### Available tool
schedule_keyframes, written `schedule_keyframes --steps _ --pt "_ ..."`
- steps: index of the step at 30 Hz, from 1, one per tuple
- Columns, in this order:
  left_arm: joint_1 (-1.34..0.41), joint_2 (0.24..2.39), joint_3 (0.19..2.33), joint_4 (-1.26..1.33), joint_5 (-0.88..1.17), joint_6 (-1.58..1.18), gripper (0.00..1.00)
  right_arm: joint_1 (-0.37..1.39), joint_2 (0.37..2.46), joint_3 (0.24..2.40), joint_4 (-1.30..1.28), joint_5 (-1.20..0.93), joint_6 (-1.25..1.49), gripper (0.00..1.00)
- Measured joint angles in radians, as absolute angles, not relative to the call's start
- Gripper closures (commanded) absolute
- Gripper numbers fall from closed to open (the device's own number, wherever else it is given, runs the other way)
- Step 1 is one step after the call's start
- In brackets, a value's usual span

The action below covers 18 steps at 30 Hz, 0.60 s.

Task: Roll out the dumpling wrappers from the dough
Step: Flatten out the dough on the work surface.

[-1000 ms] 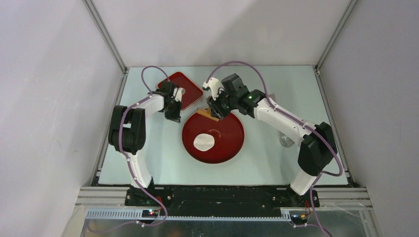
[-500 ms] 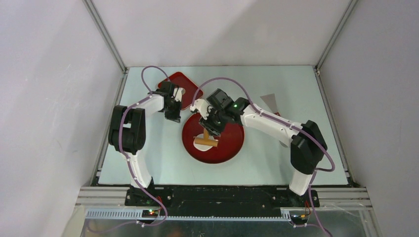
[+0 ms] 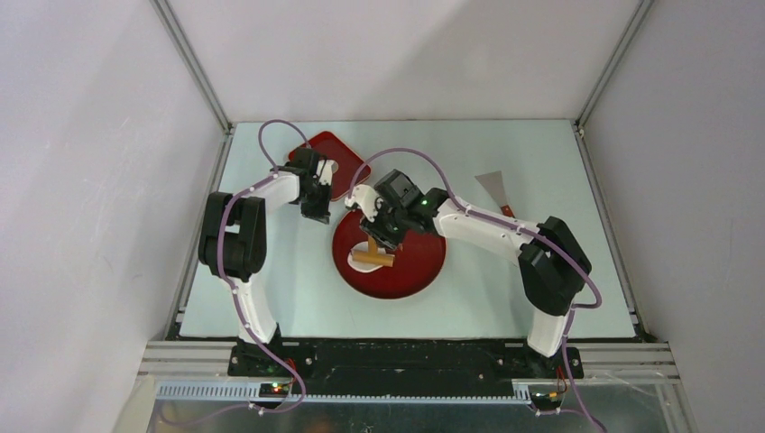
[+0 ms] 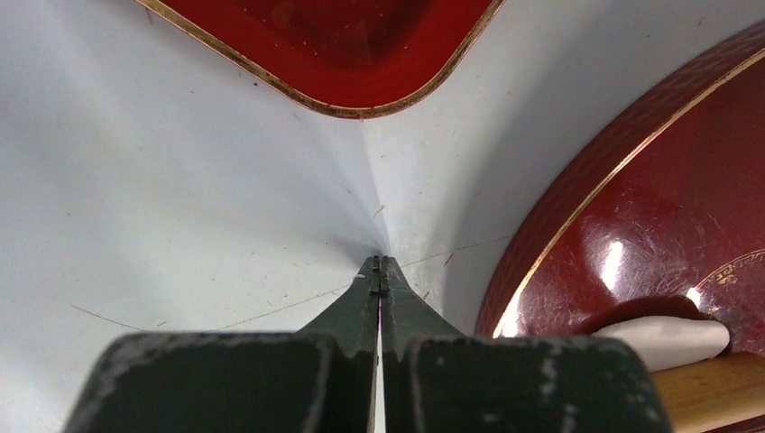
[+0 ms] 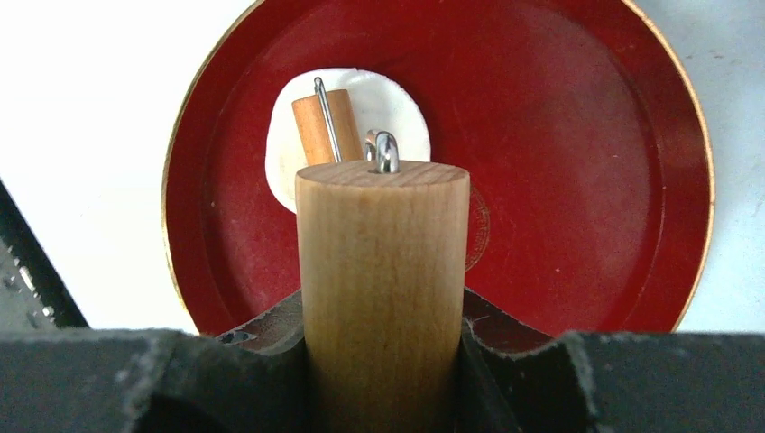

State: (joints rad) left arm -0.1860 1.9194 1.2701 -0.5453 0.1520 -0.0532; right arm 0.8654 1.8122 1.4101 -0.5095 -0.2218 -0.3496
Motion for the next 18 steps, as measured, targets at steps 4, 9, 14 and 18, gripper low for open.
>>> schedule_keyframes --steps 4,9,14,18 --pt "-0.186 1.919 1.27 -0.545 0.152 -0.053 1.0 0.87 1.824 1.41 -0.457 -0.157 -0.331 1.0" --pt "-0.186 1.919 1.27 -0.545 0.152 -0.053 1.0 0.855 1.841 1.411 -0.384 -0.057 -0.323 1.0" --pt "-0.186 1.919 1.27 -0.545 0.152 -0.053 1.0 0.828 1.848 1.415 -0.369 0.031 -0.323 1.0" --pt "-0.186 1.92 1.27 -0.545 0.152 -0.053 1.0 0.805 1.858 1.427 -0.37 0.09 -0.323 1.0"
